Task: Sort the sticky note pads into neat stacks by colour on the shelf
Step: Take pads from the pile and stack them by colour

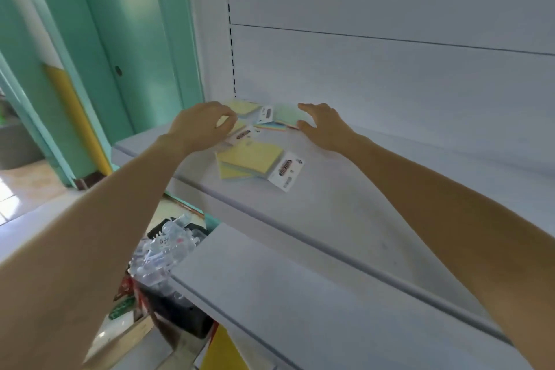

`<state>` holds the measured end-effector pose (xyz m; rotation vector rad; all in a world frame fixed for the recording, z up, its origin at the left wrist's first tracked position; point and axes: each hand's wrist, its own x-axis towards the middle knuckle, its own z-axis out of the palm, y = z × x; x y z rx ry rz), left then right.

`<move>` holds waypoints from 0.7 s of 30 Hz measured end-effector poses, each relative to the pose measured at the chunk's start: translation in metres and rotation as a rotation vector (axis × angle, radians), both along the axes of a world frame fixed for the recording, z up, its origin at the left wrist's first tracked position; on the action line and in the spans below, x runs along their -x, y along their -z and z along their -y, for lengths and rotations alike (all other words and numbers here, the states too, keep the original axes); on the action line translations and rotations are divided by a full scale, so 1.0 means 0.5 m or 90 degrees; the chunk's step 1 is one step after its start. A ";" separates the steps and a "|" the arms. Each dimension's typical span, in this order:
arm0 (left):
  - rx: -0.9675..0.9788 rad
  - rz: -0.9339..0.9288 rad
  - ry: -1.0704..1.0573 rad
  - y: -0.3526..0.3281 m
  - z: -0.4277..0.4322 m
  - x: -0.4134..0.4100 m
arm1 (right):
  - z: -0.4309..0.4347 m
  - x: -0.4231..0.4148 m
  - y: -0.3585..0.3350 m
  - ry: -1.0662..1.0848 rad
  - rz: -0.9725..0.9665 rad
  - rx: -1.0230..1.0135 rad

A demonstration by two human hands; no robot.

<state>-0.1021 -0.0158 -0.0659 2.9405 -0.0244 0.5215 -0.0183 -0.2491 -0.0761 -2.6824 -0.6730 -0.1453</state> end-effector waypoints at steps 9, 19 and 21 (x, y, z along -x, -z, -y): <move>0.049 -0.111 0.019 0.032 -0.130 -0.214 | -0.106 -0.112 0.031 0.062 -0.044 0.047; 0.169 -0.161 0.064 0.038 -0.140 -0.334 | -0.123 -0.098 0.014 0.194 -0.047 0.085; 0.204 -0.153 0.077 0.037 -0.140 -0.340 | -0.120 -0.098 0.010 0.213 -0.079 0.110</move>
